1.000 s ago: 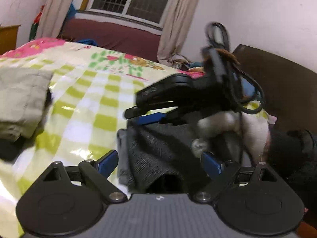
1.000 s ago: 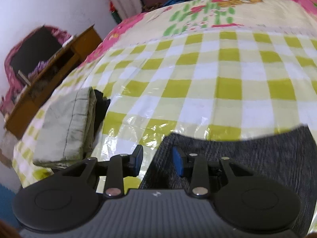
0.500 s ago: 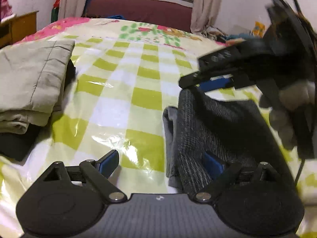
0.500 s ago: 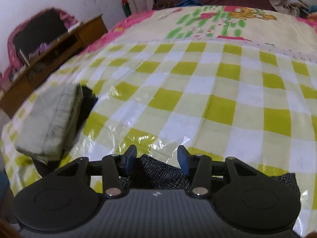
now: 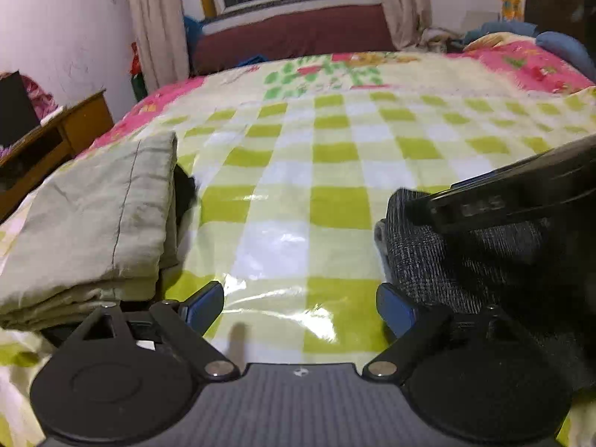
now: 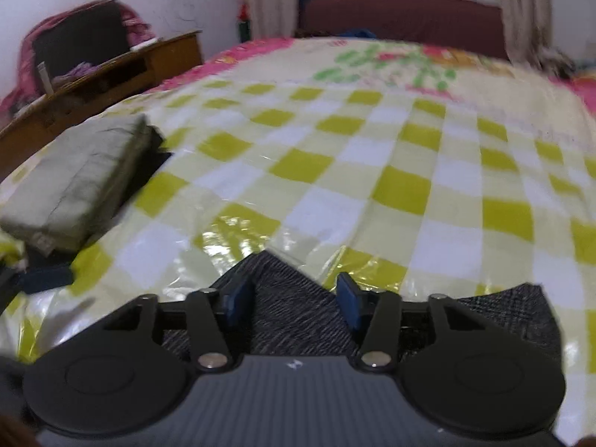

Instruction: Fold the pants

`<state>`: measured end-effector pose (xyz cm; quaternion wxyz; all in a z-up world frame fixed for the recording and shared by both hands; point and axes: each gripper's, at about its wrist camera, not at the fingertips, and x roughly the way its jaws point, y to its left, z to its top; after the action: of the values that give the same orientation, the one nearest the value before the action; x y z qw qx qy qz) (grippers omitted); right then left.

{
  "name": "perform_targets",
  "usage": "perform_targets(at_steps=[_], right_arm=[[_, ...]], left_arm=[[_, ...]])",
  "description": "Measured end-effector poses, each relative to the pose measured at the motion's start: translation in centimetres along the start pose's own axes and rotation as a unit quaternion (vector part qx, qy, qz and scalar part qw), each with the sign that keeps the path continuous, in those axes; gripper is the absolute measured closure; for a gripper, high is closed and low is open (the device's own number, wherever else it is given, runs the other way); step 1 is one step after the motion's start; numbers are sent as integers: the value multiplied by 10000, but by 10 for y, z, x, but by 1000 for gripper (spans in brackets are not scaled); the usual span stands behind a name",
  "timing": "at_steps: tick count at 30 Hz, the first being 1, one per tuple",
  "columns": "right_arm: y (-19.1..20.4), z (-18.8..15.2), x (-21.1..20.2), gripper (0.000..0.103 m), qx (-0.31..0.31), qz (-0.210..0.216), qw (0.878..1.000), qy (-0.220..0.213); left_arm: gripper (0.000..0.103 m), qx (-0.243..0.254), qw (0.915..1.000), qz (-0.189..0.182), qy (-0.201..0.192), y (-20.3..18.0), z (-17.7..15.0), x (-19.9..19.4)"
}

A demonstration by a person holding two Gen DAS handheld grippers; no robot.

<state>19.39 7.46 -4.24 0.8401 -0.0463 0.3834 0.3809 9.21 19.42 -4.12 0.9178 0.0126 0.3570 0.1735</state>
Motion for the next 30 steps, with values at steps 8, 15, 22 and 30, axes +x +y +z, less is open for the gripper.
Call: perform_targets(at_steps=[8, 15, 22, 30], right_arm=[[-37, -3, -74, 49, 690, 400, 9956, -488], [-95, -43, -64, 61, 1202, -60, 9927, 2], [-79, -58, -135, 52, 1434, 208, 9881, -506], [-49, -106, -148, 52, 989, 14, 9950, -97]], left_arm=[[1, 238, 9974, -211, -641, -13, 7, -55], [0, 428, 9957, -812, 147, -33, -11, -22], [0, 279, 9983, -486, 160, -22, -2, -44], [0, 388, 9974, -418, 438, -38, -16, -60]])
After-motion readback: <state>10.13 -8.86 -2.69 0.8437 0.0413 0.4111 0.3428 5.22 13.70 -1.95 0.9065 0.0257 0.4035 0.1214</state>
